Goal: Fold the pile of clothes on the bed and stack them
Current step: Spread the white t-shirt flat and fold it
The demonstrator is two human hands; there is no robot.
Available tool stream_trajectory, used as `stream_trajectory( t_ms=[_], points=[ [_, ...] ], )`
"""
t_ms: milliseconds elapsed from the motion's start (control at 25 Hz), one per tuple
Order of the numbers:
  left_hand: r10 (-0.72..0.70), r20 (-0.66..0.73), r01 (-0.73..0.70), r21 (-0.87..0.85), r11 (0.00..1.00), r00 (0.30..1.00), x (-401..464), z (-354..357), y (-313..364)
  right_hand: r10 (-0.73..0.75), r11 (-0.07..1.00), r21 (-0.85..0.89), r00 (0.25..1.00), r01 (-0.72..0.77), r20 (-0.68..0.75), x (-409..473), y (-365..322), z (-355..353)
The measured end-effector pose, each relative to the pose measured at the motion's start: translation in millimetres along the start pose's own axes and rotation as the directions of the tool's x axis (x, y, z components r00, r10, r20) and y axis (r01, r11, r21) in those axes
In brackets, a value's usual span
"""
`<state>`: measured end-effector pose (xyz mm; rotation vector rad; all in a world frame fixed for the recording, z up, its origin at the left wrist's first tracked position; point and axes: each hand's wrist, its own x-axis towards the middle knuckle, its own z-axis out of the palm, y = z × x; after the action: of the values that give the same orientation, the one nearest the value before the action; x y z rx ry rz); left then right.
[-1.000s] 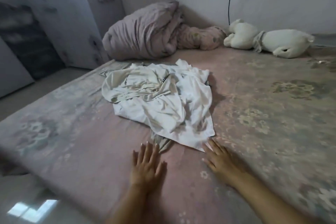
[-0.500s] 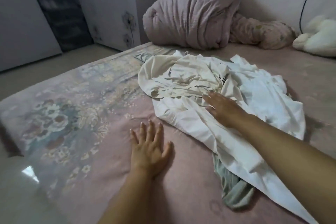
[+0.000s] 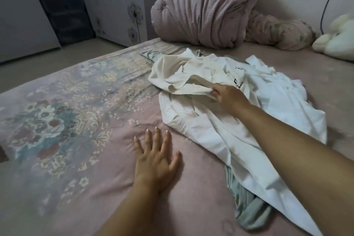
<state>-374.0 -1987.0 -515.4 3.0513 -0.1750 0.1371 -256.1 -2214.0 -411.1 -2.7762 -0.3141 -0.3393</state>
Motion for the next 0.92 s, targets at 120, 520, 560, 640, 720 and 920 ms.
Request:
stream_trajectory(
  t_ms=[120,520,560,640,720,920],
  points=[
    [-0.003,0.082,0.002,0.014,1.0,0.997,-2.7,-6.2,1.1,-0.012,0.986,-0.164,0.993,0.032,0.121,-70.9,24.3,-38.6],
    [0.62,-0.256,-0.667,-0.185,0.722,0.742,-151.9,-73.8,136.7,-0.249,0.9,-0.35,0.965,0.261,0.082,-409.2,58.8,-102.2],
    [0.669,-0.225,-0.705,-0.175,0.688,0.709,-168.3,-79.0,162.0,-0.261,0.89,-0.369,0.963,0.267,0.067,-442.0,60.3,-109.7],
    [0.714,-0.129,-0.725,-0.157,0.671,0.688,-200.9,-82.8,209.9,-0.271,0.882,-0.397,0.963,0.256,0.019,-509.5,68.6,-122.7],
    [0.748,-0.014,-0.74,-0.16,0.653,0.664,-232.8,-83.4,252.1,-0.262,0.88,-0.412,0.965,0.236,-0.007,-570.4,76.3,-134.7],
    [0.775,0.159,-0.759,-0.156,0.632,0.612,-310.7,-74.6,315.8,-0.124,0.926,-0.358,0.992,0.118,0.008,-667.1,100.7,-160.4]
  ],
)
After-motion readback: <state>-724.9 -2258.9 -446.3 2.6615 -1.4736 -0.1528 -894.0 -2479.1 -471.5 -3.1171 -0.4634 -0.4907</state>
